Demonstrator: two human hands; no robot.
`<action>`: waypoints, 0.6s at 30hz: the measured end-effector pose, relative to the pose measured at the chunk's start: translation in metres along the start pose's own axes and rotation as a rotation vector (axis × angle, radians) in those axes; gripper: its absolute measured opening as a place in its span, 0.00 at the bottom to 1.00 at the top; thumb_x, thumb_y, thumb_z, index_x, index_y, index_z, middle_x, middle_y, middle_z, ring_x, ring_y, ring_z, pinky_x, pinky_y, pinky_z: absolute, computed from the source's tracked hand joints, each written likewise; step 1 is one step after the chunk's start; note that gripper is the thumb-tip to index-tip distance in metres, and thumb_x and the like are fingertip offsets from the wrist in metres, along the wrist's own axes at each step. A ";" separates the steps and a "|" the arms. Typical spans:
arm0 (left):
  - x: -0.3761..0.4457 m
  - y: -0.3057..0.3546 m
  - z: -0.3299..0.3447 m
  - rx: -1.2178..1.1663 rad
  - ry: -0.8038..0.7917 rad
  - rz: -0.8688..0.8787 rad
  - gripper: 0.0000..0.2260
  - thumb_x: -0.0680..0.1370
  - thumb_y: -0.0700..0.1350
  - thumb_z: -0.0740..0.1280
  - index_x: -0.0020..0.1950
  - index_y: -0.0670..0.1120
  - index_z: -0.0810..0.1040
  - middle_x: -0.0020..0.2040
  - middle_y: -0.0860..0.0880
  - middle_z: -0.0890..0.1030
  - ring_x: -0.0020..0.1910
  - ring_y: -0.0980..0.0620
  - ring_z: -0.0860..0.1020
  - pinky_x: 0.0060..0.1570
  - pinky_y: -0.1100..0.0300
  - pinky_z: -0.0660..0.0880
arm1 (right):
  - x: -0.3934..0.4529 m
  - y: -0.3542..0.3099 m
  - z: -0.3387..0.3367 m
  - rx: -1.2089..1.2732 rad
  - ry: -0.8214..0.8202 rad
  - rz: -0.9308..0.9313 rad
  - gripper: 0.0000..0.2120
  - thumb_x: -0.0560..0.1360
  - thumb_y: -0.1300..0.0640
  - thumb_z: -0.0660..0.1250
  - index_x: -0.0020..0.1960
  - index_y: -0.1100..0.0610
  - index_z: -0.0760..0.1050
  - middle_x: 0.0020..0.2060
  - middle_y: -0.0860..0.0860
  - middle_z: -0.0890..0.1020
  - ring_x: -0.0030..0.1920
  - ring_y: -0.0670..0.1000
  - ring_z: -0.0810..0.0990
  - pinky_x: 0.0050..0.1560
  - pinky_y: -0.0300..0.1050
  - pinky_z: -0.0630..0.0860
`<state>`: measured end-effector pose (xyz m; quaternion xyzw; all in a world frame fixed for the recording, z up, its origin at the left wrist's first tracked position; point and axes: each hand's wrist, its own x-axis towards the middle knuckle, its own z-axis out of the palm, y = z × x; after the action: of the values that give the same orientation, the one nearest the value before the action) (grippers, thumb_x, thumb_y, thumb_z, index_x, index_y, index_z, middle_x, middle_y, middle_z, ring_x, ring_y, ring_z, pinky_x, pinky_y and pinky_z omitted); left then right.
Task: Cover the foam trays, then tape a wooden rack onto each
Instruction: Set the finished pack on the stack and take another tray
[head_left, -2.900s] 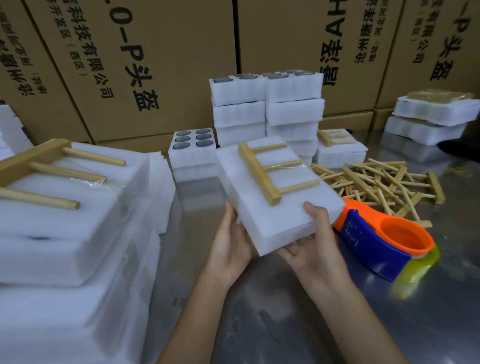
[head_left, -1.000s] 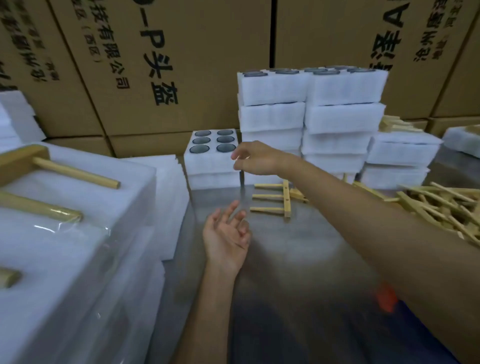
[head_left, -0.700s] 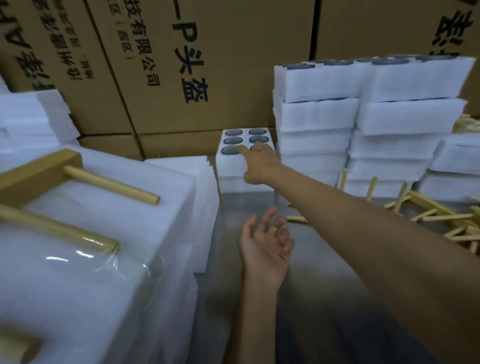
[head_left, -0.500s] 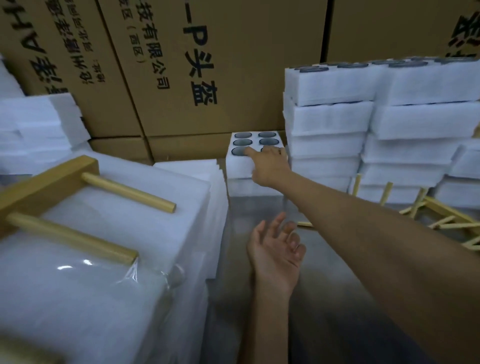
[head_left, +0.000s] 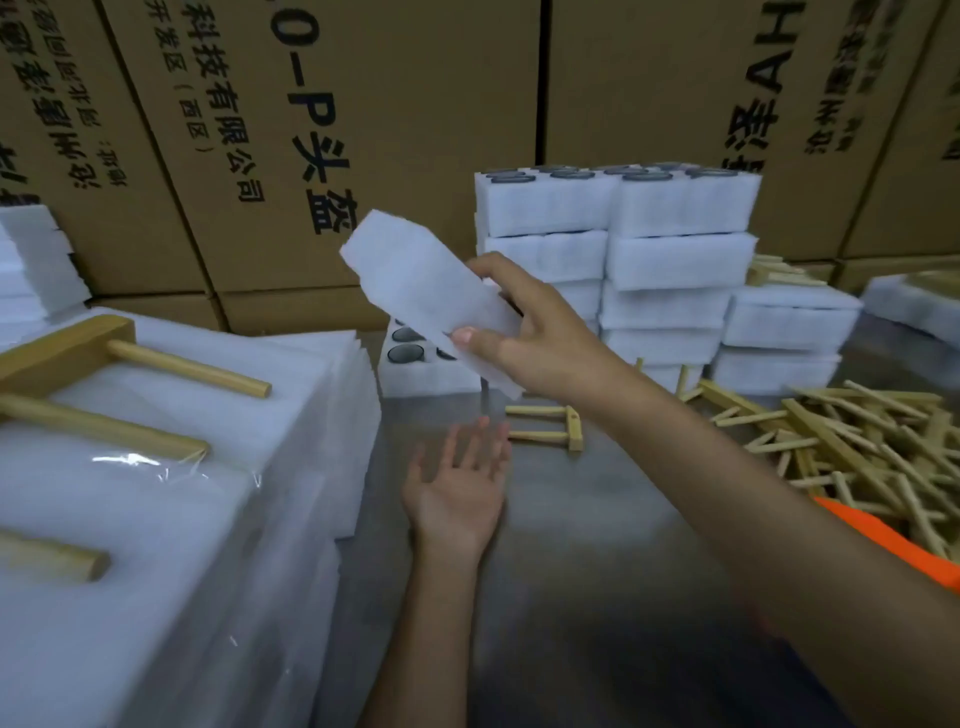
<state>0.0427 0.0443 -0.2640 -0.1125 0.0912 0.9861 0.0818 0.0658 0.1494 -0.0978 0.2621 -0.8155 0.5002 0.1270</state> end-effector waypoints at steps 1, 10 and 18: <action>-0.004 0.000 0.002 -0.027 0.007 0.015 0.23 0.81 0.55 0.57 0.68 0.41 0.71 0.66 0.34 0.75 0.60 0.32 0.78 0.55 0.41 0.73 | -0.022 -0.003 -0.005 -0.031 -0.021 0.009 0.15 0.76 0.59 0.69 0.60 0.49 0.73 0.55 0.47 0.79 0.55 0.47 0.78 0.55 0.42 0.75; -0.042 0.015 -0.010 0.245 0.070 0.158 0.23 0.82 0.56 0.56 0.69 0.42 0.74 0.71 0.41 0.74 0.67 0.40 0.75 0.69 0.45 0.68 | -0.186 0.011 -0.006 -0.682 -0.202 0.122 0.22 0.74 0.52 0.68 0.65 0.37 0.68 0.51 0.46 0.72 0.58 0.51 0.71 0.59 0.49 0.69; -0.057 -0.008 -0.002 0.944 0.022 0.227 0.15 0.76 0.47 0.70 0.62 0.48 0.82 0.57 0.44 0.84 0.57 0.45 0.83 0.55 0.51 0.80 | -0.193 0.001 -0.007 -0.597 -0.378 0.186 0.26 0.71 0.28 0.58 0.67 0.34 0.66 0.39 0.39 0.77 0.46 0.44 0.76 0.42 0.40 0.72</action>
<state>0.0996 0.0441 -0.2537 -0.0630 0.5410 0.8385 0.0147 0.2249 0.2142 -0.1860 0.2258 -0.9550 0.1922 -0.0010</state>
